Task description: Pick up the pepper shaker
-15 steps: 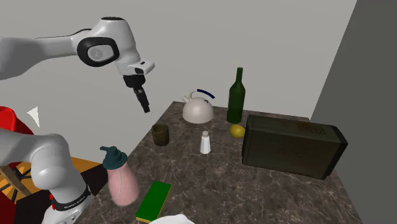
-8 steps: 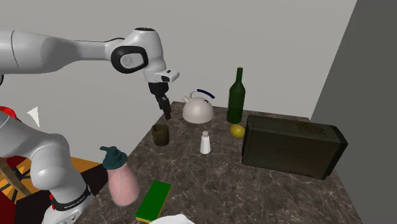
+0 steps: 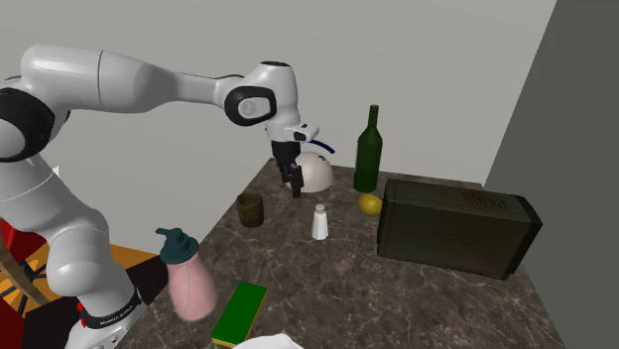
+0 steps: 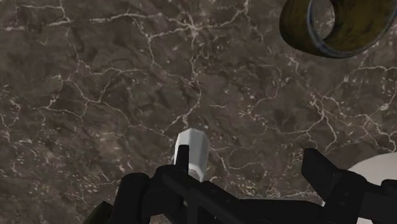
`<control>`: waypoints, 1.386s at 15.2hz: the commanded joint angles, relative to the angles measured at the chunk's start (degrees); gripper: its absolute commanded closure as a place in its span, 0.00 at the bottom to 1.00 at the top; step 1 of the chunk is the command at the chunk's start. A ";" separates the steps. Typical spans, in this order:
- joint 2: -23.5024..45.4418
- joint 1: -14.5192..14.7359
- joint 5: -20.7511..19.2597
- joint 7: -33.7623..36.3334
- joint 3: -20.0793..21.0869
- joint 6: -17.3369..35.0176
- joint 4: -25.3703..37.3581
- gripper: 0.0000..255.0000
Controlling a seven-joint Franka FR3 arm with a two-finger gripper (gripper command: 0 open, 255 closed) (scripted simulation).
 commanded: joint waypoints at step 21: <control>17.68 -2.36 0.58 -2.32 -2.48 5.86 9.43 1.00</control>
